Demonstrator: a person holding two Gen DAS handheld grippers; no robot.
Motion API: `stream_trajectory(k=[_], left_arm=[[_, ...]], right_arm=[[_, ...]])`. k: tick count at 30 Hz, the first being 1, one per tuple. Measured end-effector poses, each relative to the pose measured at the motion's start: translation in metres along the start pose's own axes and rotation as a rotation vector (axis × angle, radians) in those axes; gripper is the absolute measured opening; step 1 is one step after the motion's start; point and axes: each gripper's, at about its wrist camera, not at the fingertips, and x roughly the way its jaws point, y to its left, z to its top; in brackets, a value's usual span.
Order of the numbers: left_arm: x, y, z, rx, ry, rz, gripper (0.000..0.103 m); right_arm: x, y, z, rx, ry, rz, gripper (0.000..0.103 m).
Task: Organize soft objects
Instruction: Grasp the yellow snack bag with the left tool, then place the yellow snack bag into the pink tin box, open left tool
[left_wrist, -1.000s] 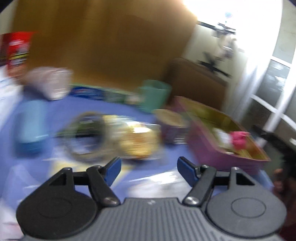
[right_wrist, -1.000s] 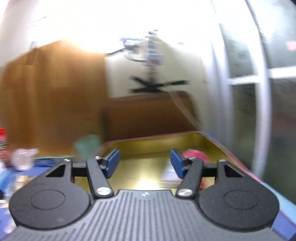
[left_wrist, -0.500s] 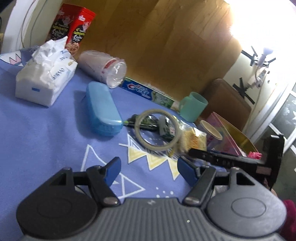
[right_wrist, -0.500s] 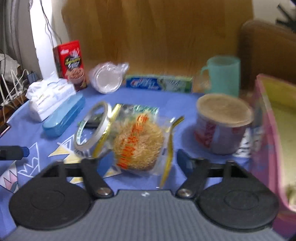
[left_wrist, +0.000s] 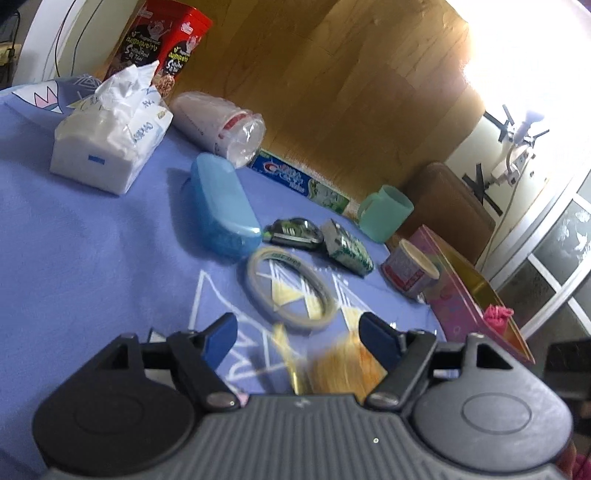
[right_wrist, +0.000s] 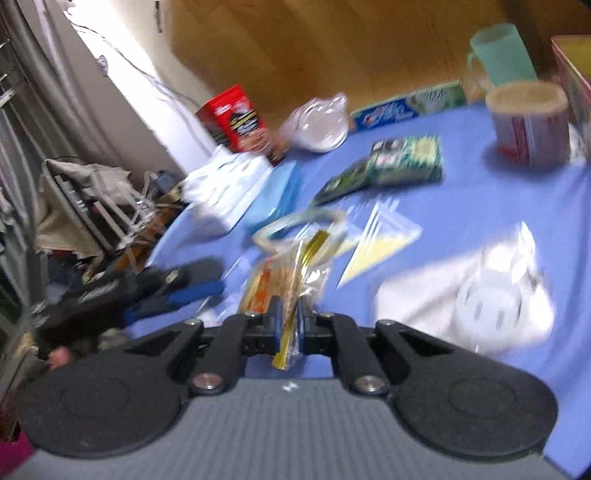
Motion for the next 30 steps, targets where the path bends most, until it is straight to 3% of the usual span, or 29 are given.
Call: stream_trajectory(k=[4,7,9,14,16,17,19,22,24,26,30], left_arm=[[0.006,-0.011,-0.012,0.021,0.055,-0.024,0.076],[0.005,-0.022,-0.022,0.039,0.085,-0.034,0.088],[0.001,-0.026,-0.027,0.047,0.091,-0.023,0.092],[-0.015,-0.025,-0.034,0.003,0.100,-0.035,0.091],[-0.010,-0.026,-0.041,-0.008,0.134,-0.039,0.082],[-0.011,-0.029,-0.044,0.011,0.120,-0.028,0.080],[-0.006,-0.036,-0.049,0.025,0.150,-0.054,0.063],[0.000,-0.053,-0.049,0.062,0.158,-0.014,0.063],[0.006,-0.061,-0.041,0.066,0.172,-0.030,0.063],[0.014,-0.074,-0.031,0.077,0.183,-0.071,0.063],[0.036,-0.133,-0.005,0.198,0.145,-0.165,0.063]], right_arm=[[-0.015,0.015,-0.022,-0.070,-0.012,-0.058,0.011],[-0.023,0.013,-0.031,-0.111,-0.021,-0.066,0.029],[-0.026,0.017,-0.034,-0.187,-0.033,-0.086,0.060],[-0.009,0.038,-0.040,-0.399,-0.020,-0.073,0.078],[0.006,0.039,-0.043,-0.460,0.009,-0.084,0.081],[0.012,0.038,-0.044,-0.476,0.012,-0.082,0.088],[0.020,0.036,-0.043,-0.458,0.020,-0.041,0.087],[0.018,0.038,-0.044,-0.436,0.002,-0.027,0.066],[0.009,0.041,-0.044,-0.430,-0.031,-0.053,0.051],[-0.005,0.035,-0.041,-0.412,-0.079,-0.096,0.047],[-0.047,0.022,-0.022,-0.379,-0.225,-0.178,0.046]])
